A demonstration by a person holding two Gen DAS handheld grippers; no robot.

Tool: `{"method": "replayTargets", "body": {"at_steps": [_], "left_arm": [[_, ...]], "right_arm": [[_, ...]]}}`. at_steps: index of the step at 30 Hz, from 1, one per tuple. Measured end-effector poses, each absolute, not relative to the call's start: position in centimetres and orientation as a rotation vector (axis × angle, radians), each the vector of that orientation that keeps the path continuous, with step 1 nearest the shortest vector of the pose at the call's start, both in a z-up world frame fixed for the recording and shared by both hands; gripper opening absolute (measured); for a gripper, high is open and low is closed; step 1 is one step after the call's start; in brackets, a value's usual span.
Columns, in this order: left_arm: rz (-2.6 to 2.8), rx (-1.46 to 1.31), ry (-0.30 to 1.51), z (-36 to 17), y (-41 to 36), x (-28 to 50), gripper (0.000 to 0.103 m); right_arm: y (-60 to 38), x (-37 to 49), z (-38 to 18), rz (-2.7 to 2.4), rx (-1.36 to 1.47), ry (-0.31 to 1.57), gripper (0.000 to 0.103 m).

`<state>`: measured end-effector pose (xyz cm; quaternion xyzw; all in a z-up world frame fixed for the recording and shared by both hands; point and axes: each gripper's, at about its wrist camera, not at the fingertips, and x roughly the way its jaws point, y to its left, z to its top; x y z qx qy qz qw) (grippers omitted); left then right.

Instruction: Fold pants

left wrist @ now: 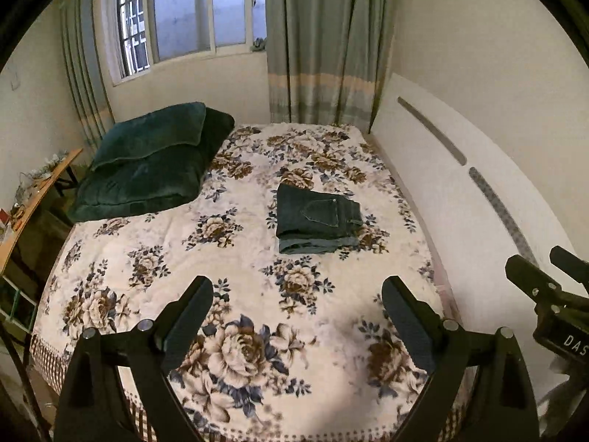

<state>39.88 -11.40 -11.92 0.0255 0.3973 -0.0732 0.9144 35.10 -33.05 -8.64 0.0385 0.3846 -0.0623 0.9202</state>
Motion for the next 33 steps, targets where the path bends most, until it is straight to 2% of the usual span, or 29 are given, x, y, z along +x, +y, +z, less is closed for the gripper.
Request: {"method": "replayTargets", "body": {"at_steps": [8, 18, 23, 26, 33], "left_arm": [[-0.13, 0.058, 0.776, -7.1, -10.2, 32.9, 0.094], [-0.087, 0.051, 0.718, -1.7, -10.9, 26.5, 0.094], [-0.066, 0.059, 0.711, -0.2, -12.0, 26.7, 0.094], [-0.039, 0.075, 0.717, 0.2, -12.5, 27.5, 0.103], [0.001, 0.061, 0.701, 0.7, -12.4, 29.6, 0.103]], "right_arm": [[-31.2, 24.8, -3.1, -0.108, 0.097, 0.755, 0.097], [-31.6, 16.5, 5.0, -0.035, 0.096, 0.678, 0.1], [-32.6, 16.1, 6.7, -0.04, 0.092, 0.691, 0.1], [-33.5, 17.0, 7.6, -0.049, 0.09, 0.706, 0.1], [-34.8, 20.6, 8.8, -0.062, 0.073, 0.726, 0.1]]}}
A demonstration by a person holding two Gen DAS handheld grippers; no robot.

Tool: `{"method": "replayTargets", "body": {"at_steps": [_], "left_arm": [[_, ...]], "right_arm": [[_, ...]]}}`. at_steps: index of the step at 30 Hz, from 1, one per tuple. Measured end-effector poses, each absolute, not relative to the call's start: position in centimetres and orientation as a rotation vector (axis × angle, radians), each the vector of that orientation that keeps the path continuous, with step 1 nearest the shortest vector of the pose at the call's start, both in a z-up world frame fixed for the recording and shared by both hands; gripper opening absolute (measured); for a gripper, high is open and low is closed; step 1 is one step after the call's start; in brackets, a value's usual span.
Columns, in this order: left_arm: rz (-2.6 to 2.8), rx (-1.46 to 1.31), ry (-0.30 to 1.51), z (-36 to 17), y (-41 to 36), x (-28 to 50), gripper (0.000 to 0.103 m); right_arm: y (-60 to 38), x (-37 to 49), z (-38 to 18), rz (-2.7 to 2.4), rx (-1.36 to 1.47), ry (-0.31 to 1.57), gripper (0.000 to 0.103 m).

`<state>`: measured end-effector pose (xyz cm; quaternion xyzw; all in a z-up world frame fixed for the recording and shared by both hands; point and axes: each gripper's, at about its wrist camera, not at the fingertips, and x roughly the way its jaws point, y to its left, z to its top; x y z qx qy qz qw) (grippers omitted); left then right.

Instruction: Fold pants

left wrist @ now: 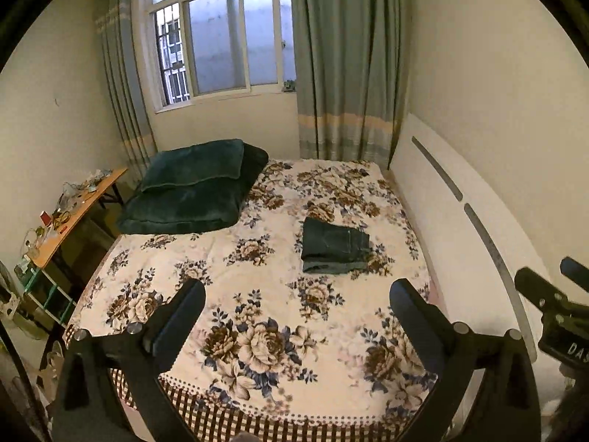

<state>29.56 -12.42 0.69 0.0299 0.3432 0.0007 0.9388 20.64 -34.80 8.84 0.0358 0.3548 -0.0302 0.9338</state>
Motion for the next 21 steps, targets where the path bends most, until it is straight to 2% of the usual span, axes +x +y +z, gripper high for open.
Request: {"method": "replayTargets", "body": {"at_steps": [21], "left_arm": [[0.031, 0.063, 0.721, 1.2, -11.0, 31.6, 0.103]], "right_arm": [[-32.7, 25.6, 9.7, -0.037, 0.048, 0.746, 0.1]]}}
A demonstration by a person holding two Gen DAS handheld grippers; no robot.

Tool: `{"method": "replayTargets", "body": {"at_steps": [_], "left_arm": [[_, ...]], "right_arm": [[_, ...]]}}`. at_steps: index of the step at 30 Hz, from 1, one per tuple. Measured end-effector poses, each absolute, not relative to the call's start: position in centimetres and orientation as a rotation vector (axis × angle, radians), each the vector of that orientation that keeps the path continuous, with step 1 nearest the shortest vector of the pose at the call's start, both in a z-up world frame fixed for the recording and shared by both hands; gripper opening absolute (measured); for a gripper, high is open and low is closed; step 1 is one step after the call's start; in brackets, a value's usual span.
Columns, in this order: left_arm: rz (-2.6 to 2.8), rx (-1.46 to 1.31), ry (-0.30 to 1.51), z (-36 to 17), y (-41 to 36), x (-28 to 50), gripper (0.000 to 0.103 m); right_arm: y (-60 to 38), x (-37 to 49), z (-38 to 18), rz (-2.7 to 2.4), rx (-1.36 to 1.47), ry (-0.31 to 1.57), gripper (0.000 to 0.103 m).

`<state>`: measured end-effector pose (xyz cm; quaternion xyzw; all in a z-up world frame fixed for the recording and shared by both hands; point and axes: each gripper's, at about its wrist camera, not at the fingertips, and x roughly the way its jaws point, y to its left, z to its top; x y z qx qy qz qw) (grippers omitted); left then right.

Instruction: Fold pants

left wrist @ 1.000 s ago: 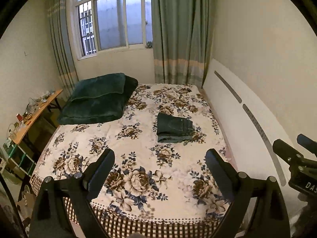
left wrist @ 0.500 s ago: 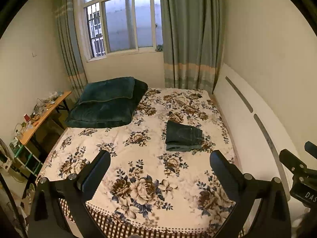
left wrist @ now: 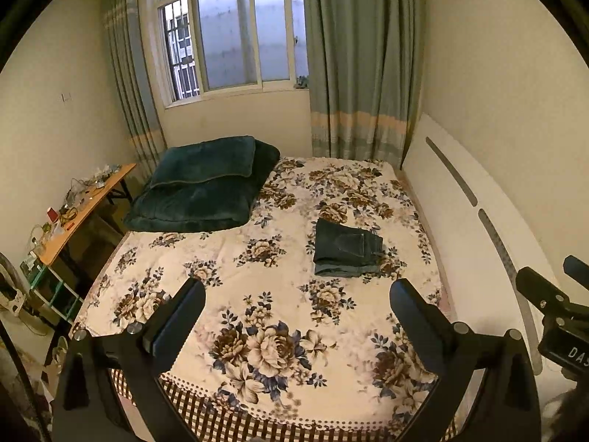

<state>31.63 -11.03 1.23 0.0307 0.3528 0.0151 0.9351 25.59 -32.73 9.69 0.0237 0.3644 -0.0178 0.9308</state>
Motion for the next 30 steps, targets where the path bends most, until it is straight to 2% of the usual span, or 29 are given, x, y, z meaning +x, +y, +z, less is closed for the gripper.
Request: {"method": "replayTargets", "body": {"at_steps": [30], "left_arm": [[0.031, 0.073, 0.707, 1.25, -11.66, 31.31, 0.103]], "right_arm": [[-32.59, 25.91, 8.7, -0.029, 0.088, 0.76, 0.101]]}}
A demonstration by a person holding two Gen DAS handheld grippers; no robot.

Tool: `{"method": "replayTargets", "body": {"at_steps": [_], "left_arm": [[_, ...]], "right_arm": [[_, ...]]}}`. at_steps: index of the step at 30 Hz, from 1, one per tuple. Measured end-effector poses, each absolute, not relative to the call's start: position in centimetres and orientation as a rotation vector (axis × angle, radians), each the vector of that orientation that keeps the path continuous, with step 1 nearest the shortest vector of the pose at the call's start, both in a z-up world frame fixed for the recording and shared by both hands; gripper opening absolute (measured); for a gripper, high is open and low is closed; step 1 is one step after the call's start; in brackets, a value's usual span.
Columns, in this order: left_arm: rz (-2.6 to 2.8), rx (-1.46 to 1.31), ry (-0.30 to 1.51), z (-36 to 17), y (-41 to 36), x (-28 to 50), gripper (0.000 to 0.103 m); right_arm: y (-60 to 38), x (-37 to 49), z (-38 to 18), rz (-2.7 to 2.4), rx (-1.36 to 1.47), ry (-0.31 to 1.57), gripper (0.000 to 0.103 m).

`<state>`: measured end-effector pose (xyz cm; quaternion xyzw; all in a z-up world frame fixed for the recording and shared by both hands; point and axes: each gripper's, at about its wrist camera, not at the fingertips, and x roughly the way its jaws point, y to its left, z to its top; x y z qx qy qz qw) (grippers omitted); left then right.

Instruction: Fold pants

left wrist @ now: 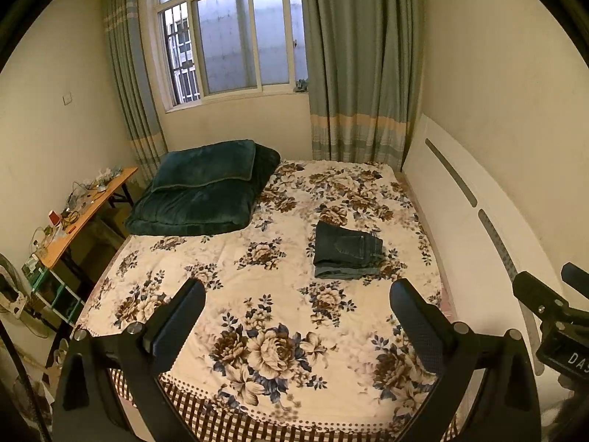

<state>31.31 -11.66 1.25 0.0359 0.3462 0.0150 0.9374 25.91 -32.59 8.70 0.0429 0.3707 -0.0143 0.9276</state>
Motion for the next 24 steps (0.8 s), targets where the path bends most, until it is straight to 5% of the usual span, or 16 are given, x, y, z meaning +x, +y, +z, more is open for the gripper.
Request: {"method": "replayTargets", "body": {"at_steps": [24], "left_arm": [[0.022, 0.089, 0.698, 2.1, -11.85, 31.67, 0.103]], "right_arm": [[-31.81, 25.65, 9.26, -0.054, 0.099, 0.747, 0.101]]}}
